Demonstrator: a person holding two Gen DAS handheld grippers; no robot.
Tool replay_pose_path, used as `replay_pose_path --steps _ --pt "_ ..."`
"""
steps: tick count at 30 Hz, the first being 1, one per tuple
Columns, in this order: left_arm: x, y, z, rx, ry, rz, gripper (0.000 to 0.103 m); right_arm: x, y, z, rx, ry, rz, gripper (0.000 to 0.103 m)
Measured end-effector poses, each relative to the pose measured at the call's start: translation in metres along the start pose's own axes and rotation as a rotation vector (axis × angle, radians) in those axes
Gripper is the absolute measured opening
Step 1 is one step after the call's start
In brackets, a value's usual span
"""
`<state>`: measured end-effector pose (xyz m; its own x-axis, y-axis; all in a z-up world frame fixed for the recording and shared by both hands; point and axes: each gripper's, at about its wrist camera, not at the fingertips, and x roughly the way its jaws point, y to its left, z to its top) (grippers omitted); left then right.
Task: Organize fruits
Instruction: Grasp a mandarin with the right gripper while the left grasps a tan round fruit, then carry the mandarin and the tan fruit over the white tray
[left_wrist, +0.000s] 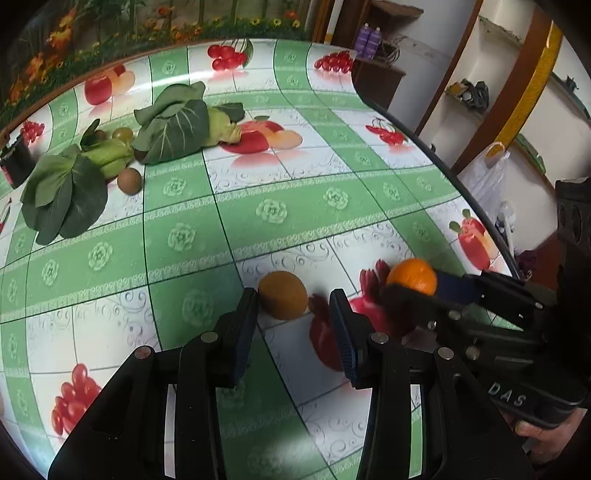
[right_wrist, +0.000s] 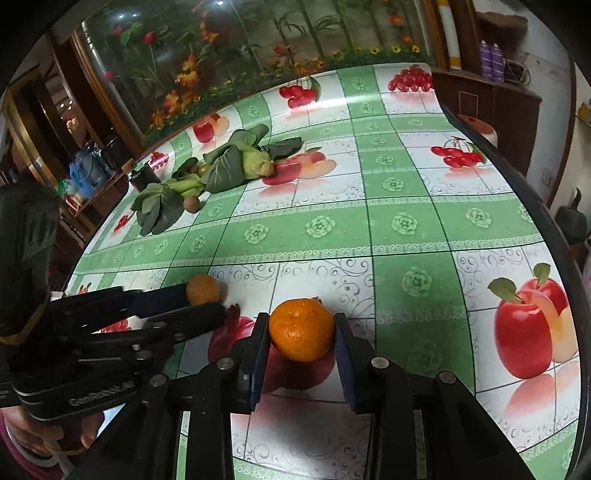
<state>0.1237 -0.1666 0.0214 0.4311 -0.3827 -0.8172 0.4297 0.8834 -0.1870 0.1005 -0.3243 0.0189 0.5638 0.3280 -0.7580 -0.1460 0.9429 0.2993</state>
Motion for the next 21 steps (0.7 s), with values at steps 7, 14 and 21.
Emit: replay_pose_path --steps 7,14,21 --pt "-0.01 0.01 -0.007 -0.014 -0.023 0.015 0.026 0.001 0.006 -0.002 -0.017 0.007 0.009 0.033" --pt "-0.044 0.019 -0.034 -0.047 -0.034 0.04 0.026 0.003 0.031 -0.006 -0.067 0.031 0.043 0.033" --pt "-0.085 0.038 -0.069 -0.112 -0.054 0.078 0.026 0.004 0.082 -0.021 -0.164 0.053 0.108 0.033"
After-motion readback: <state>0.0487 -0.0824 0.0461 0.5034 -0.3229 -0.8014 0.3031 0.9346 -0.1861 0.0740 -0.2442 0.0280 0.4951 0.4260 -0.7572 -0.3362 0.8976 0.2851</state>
